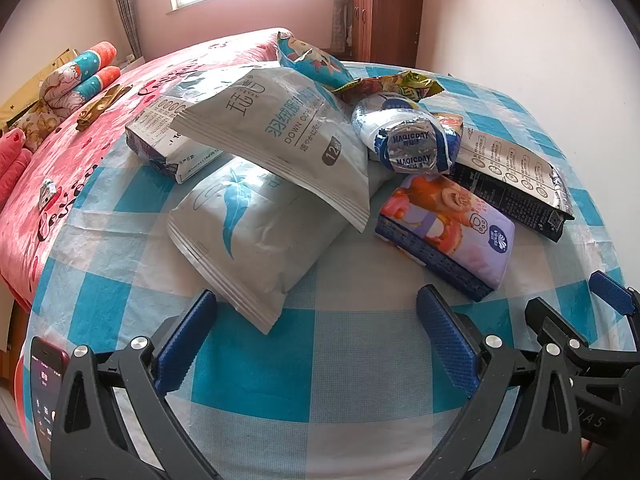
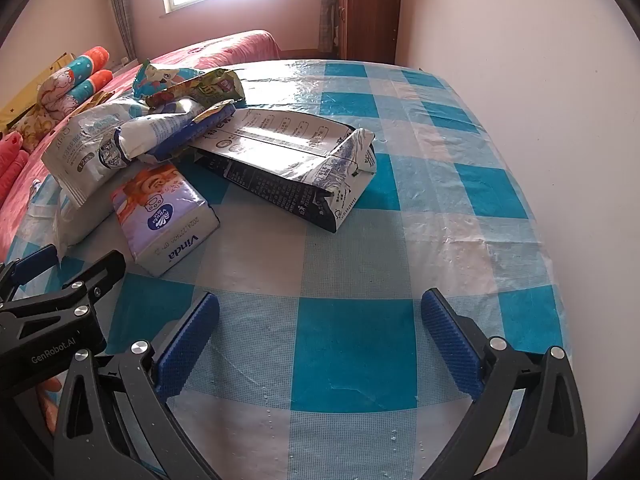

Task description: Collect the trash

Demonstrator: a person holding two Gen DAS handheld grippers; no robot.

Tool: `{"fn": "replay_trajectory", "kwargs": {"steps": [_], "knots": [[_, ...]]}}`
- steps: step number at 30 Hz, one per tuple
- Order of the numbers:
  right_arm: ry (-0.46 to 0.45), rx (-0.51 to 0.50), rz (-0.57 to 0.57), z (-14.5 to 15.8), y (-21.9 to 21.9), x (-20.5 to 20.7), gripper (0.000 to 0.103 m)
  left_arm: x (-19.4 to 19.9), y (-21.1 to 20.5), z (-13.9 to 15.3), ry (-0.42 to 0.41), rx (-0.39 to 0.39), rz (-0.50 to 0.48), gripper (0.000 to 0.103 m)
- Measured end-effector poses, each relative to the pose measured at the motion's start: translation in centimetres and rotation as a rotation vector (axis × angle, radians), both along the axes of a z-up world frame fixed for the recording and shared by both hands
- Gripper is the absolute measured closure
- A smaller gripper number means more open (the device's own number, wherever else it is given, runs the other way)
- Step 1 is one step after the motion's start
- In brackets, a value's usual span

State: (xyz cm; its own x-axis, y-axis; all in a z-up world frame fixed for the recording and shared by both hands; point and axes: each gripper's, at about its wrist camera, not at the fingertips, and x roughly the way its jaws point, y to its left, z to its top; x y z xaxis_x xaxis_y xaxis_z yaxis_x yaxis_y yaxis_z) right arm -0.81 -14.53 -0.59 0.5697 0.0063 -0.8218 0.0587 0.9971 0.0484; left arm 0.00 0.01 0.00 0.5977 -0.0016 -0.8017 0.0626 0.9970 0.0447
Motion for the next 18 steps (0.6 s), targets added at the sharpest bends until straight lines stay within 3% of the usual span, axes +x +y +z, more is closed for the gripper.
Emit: {"fn": "replay_trajectory", "kwargs": {"steps": [14, 18], "knots": [[0.008, 0.006, -0.01, 0.0, -0.5, -1.0, 0.004, -1.7, 0.7, 0.2, 0.01, -0.003, -0.004, 0.003], [0.014, 0.007, 0.003, 0.3, 0.1, -3.4, 0.004, -3.3, 1.3, 0.4, -0.009, 0.002, 0.012, 0.003]]}}
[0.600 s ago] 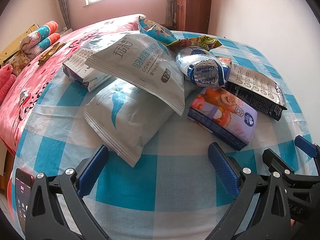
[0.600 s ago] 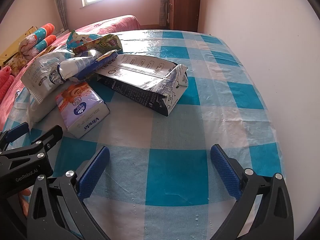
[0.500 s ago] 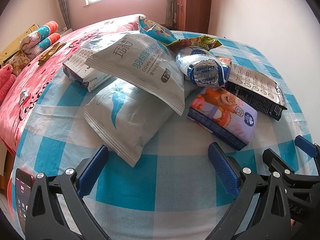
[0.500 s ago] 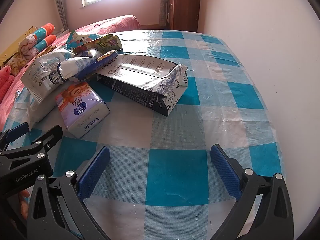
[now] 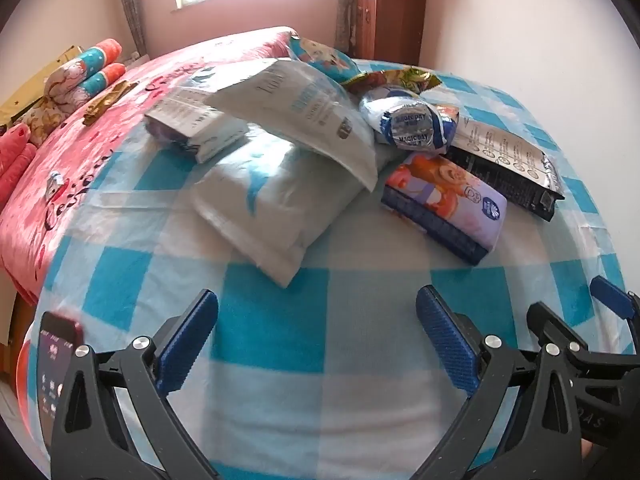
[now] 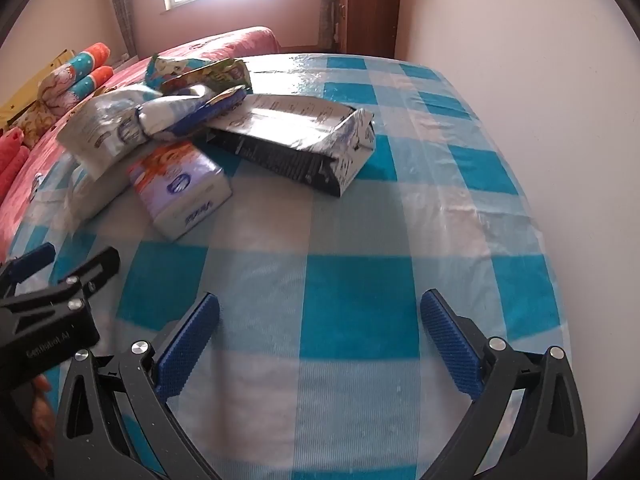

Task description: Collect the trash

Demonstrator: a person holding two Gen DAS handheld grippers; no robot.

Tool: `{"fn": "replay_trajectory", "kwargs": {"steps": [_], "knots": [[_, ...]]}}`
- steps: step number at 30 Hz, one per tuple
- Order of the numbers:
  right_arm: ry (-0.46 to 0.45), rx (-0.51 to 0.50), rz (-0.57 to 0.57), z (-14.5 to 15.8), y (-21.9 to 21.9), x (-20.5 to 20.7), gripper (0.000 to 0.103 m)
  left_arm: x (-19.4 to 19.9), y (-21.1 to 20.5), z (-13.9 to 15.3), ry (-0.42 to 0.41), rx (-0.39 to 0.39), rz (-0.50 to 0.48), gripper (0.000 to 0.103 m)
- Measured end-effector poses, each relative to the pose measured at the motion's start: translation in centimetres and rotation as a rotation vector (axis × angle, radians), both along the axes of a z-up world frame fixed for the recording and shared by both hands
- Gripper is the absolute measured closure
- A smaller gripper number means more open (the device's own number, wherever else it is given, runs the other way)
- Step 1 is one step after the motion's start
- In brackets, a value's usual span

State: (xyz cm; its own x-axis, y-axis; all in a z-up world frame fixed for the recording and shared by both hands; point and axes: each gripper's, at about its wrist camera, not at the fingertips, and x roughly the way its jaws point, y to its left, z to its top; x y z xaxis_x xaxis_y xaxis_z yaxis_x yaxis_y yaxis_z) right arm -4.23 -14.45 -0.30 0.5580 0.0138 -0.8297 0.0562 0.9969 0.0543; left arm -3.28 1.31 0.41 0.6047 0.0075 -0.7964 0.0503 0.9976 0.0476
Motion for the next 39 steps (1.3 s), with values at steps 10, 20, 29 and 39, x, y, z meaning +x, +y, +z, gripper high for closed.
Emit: {"fn": "replay_trajectory", "kwargs": {"steps": [10, 20, 29, 39], "knots": [[-0.132, 0.016, 0.007, 4.1, 0.7, -3.6, 0.004, -3.4, 1.6, 3.8, -0.123, 0.039, 0.007, 0.003], [-0.283, 0.014, 0.054, 10.0, 2.3, -7.0, 0.004, -7.2, 3.8, 8.2, -0.243, 0.022, 0.026, 0.003], [-0.401, -0.024, 0.096, 13.5, 4.0, -9.9, 0.004, -9.4, 5.1, 10.4, -0.307, -0.008, 0.044, 0.003], [-0.464, -0.033, 0.108, 15.4, 4.9, -11.7, 0.004, -11.3, 6.7, 12.2, -0.37, 0.0, 0.074, 0.003]]}}
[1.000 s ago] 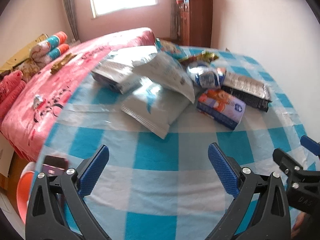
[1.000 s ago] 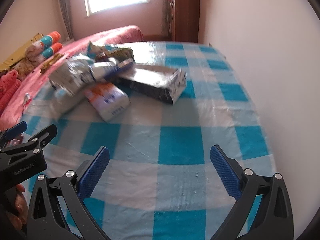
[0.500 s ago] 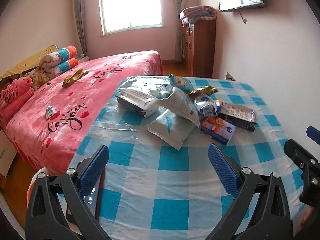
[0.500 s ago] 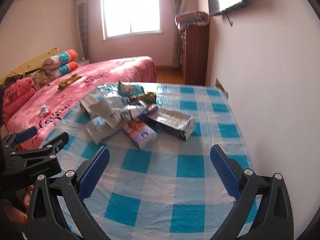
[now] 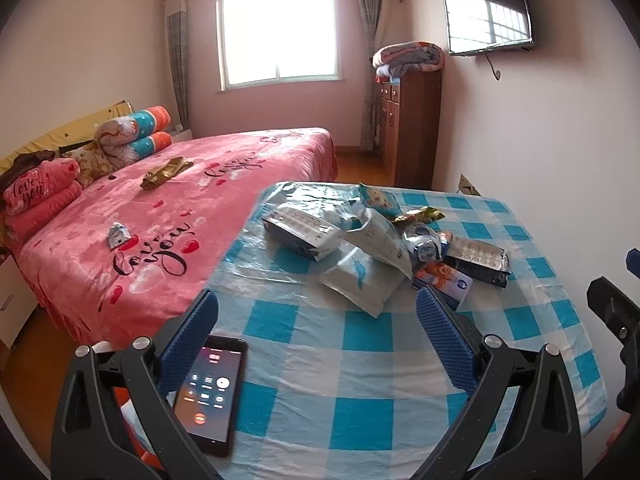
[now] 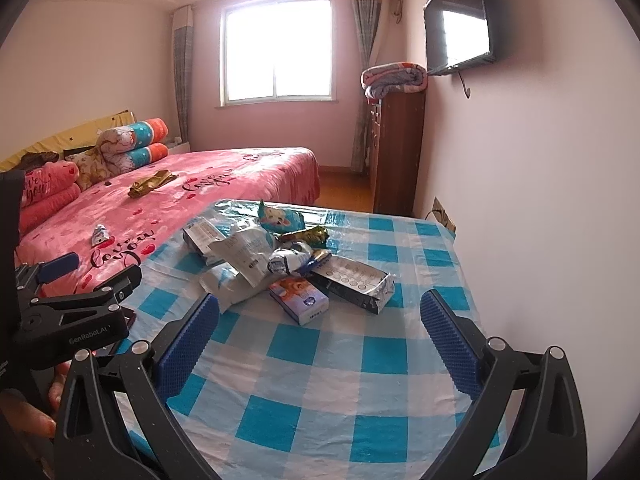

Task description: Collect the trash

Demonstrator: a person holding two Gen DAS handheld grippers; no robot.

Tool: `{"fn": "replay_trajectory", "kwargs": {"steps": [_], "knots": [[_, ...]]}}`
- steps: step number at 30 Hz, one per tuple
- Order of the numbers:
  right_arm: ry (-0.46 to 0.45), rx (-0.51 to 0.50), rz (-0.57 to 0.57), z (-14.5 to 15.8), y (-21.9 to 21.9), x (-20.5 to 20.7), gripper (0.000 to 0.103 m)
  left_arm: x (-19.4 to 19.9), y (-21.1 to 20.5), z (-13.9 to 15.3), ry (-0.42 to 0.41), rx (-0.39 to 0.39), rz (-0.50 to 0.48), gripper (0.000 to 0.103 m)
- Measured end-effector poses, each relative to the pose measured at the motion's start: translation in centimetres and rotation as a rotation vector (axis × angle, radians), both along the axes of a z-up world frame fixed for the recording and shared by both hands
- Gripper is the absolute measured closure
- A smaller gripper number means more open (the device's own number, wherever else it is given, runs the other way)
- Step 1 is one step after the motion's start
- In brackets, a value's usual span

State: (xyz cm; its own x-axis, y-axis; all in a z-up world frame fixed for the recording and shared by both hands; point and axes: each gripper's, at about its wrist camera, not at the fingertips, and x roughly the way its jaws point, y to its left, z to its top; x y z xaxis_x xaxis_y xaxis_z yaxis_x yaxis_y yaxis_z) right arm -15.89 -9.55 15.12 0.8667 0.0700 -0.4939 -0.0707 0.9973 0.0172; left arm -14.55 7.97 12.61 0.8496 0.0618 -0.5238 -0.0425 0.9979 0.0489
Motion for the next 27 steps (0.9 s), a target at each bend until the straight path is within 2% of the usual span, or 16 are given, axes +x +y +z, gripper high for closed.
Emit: {"fn": "replay_trajectory", "kwargs": {"steps": [10, 23, 27], "knots": [[-0.016, 0.012, 0.01, 0.5, 0.7, -0.7, 0.004, -1.0, 1.3, 0.8, -0.032, 0.013, 0.026, 0.003], [-0.012, 0.01, 0.032, 0.5, 0.7, -0.9, 0.004, -0.8, 1.5, 0.7, -0.026, 0.022, 0.038, 0.003], [-0.006, 0.024, 0.027, -0.1, -0.2, -0.7, 0.004, -0.3, 1.6, 0.2, -0.008, 0.002, 0.035, 0.003]]}}
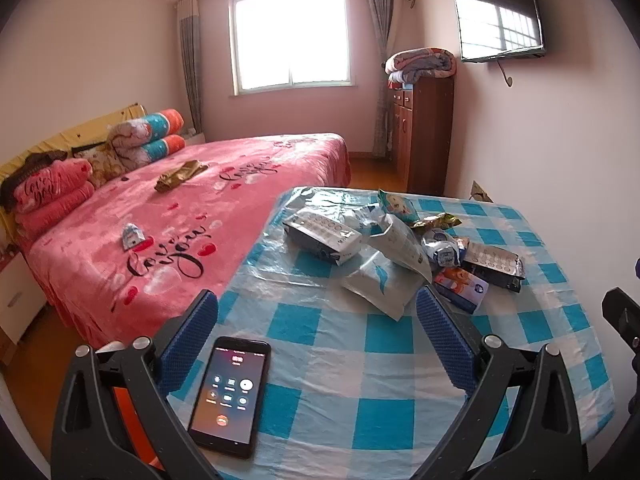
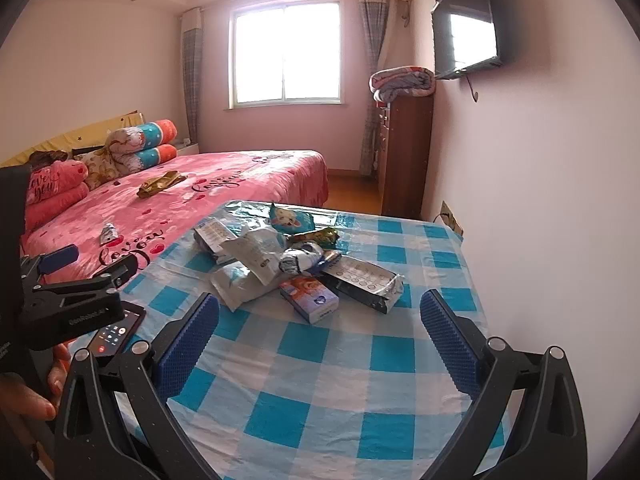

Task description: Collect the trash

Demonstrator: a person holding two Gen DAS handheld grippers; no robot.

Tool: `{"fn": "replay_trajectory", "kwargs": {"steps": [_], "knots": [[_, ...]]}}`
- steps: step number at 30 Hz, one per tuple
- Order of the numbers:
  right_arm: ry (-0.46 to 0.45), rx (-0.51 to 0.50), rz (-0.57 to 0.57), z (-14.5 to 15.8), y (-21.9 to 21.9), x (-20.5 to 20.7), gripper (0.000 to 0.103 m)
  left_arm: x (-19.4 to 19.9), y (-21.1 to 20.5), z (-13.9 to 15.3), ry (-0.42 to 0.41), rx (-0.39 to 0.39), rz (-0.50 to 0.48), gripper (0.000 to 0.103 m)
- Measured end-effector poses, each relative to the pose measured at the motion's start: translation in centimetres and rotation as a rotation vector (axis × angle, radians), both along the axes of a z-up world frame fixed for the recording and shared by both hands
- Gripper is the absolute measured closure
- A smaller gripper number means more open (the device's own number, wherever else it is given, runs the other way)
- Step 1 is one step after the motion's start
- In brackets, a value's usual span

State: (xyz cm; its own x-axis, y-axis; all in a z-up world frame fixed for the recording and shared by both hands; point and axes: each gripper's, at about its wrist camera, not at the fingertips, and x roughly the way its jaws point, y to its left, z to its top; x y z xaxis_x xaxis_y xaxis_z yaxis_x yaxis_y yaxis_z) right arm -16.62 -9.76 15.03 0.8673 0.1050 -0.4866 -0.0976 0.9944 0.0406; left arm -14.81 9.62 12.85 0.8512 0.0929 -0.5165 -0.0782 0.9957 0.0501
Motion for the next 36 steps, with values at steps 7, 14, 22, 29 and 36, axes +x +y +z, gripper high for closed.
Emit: {"fn": "replay_trajectory", "kwargs": {"steps": [7, 14, 22, 29, 36], "knots": [[0.034, 0.056, -0.011, -1.6, -2.4, 1.1, 0.004, 1.1, 0.2, -1.3, 0.042, -0.059, -0.048, 0.003], [0.133, 0.102, -0.008, -5.0, -4.2, 3.1, 0.004, 3.8, 0.6, -2.0, 0.063, -0.087, -0.147, 0.003], [0.214, 0.155, 0.06, -8.3, -4.5, 6.2, 0.004, 11.7, 4.2, -1.1, 0.154, -0.199, -0.187, 0.003], [0.259, 0.126, 0.131, -9.2, -2.9, 9.8, 0.004, 18.9, 6.2, -3.3, 0.263, -0.397, -0.01, 0.004], [0.301, 0.132, 0.19, -10.3, -2.1, 13.2, 0.005, 25.0, 5.7, -5.7, 0.352, -0.396, 0.127, 0.004]]}}
